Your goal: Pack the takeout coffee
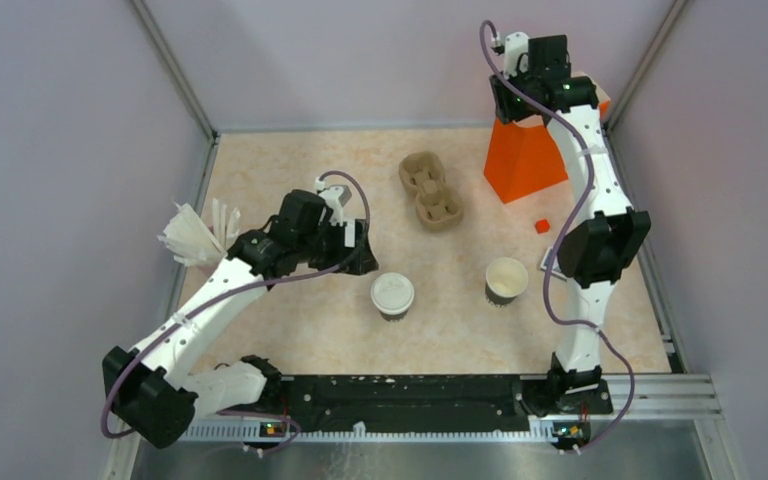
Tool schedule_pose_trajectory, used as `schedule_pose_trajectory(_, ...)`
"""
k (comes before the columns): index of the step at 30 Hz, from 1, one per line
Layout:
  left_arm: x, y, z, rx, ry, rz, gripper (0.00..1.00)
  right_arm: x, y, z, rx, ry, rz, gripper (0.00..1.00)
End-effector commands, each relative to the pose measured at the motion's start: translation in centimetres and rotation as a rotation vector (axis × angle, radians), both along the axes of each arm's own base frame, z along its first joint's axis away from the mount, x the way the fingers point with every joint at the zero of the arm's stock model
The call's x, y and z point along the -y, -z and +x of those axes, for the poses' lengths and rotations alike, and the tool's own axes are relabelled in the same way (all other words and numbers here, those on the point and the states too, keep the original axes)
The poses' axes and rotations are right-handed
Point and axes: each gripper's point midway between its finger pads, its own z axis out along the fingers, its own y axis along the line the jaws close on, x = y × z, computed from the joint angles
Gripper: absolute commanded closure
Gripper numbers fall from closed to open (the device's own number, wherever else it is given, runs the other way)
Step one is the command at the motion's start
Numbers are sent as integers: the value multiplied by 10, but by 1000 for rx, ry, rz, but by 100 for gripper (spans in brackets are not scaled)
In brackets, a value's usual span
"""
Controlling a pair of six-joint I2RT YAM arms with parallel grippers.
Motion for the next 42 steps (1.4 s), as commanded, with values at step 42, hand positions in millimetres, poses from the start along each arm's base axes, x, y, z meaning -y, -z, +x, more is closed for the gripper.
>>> schedule_pose_trajectory(42,4,-39,27,136,3,13,2,-69,-10,-193,-103,-358,3,100)
